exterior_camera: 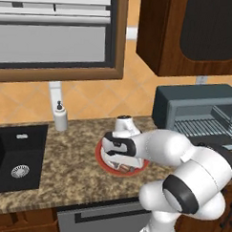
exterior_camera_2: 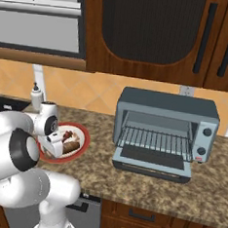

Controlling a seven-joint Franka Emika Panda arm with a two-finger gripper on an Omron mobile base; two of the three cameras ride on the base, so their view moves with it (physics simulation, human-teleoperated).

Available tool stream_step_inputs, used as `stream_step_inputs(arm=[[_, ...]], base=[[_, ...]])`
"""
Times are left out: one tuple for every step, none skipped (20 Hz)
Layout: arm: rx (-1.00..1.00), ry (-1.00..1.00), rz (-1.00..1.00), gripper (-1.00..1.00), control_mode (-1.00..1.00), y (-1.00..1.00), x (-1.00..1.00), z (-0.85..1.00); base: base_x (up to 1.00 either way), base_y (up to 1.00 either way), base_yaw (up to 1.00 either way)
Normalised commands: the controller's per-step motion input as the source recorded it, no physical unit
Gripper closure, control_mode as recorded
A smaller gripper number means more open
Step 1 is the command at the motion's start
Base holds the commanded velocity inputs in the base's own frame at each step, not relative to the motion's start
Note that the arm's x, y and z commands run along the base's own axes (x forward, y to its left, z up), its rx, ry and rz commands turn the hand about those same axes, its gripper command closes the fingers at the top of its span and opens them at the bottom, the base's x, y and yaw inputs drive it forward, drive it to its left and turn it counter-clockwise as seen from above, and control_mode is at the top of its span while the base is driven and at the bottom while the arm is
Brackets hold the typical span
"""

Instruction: Pick up the kebab skewer and baguette bread, and place them inside the toaster oven. Close the toaster oven door and start by setting the timer.

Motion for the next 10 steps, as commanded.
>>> stream_step_inputs(arm=[[0.00, 0.00, -0.02, -1.00, -1.00, 0.00, 0.00, -0.09], [0.00, 0.00, -0.03, 1.00, -1.00, 0.00, 0.00, -0.11], [0.00, 0.00, -0.02, 1.00, -1.00, 0.00, 0.00, -0.04], [0.00, 0.00, -0.02, 1.00, -1.00, 0.00, 0.00, -0.02], [0.00, 0.00, -0.02, 1.00, -1.00, 0.00, -0.08, -0.01], [0.00, 0.00, -0.02, 1.00, -1.00, -0.01, -0.21, 0.00], [0.00, 0.00, -0.01, 1.00, -1.00, -0.15, -0.34, 0.00], [0.00, 0.00, 0.00, 1.00, -1.00, -0.24, -0.41, 0.04], [0.00, 0.00, 0.00, 1.00, -1.00, -0.41, -0.52, 0.24], [0.00, 0.00, 0.00, 1.00, -1.00, -0.48, -0.67, 0.48]], base=[[0.00, 0.00, 0.00], [0.00, 0.00, 0.00], [0.00, 0.00, 0.00], [0.00, 0.00, 0.00], [0.00, 0.00, 0.00], [0.00, 0.00, 0.00], [0.00, 0.00, 0.00], [0.00, 0.00, 0.00], [0.00, 0.00, 0.00], [0.00, 0.00, 0.00]])
